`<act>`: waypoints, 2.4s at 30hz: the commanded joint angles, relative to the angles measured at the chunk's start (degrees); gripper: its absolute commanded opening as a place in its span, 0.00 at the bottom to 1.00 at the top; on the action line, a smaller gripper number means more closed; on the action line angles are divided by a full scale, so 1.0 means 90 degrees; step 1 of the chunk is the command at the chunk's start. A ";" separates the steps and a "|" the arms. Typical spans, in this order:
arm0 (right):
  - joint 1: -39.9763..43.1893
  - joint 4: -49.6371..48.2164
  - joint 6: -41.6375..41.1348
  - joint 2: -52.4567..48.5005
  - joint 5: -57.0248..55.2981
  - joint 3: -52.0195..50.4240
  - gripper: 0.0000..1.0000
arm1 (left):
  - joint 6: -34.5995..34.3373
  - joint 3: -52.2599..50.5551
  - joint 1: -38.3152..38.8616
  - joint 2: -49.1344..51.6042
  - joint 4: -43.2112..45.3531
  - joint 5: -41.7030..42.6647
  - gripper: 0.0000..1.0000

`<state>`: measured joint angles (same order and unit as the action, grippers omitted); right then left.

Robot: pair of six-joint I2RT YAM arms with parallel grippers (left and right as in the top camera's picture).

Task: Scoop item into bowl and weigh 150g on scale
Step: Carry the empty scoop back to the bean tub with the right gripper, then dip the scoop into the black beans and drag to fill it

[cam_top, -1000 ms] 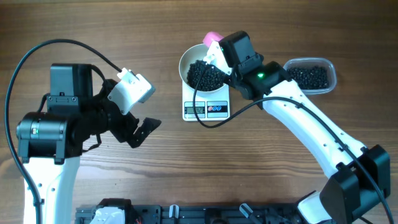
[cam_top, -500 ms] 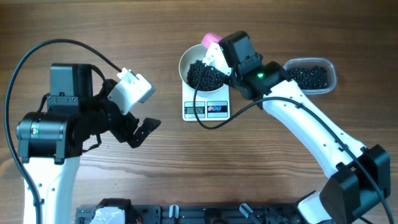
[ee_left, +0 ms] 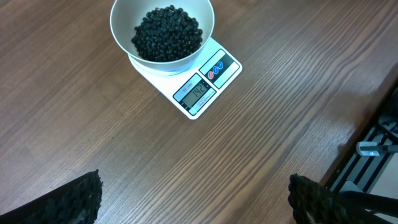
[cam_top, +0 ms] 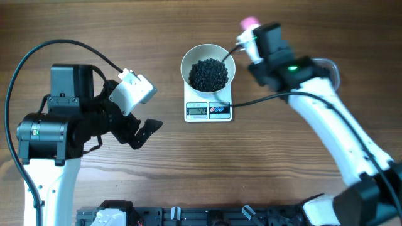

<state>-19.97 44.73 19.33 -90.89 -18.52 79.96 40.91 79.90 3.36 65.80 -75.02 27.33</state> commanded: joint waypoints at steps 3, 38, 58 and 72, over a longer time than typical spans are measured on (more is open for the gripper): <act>0.1066 0.1047 -0.0500 0.0474 0.1290 0.0299 0.04 | 0.0075 0.0124 -0.0041 0.0024 -0.0005 0.0053 1.00; 0.2567 0.1535 0.2521 -0.2055 -0.0012 0.0299 0.04 | 0.0075 0.0124 -0.0041 0.0024 -0.0007 0.0053 1.00; 0.2565 0.2025 0.2327 -0.2276 0.1899 0.0826 0.04 | 0.0075 0.0124 -0.0041 0.0024 -0.0005 0.0053 1.00; 0.3274 0.2611 0.1445 -0.2276 0.4250 0.0823 0.04 | 0.0075 0.0124 -0.0041 0.0024 -0.0005 0.0053 1.00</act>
<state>7.90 68.12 34.46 -109.95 6.68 86.08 40.91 79.90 3.36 65.80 -75.02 27.33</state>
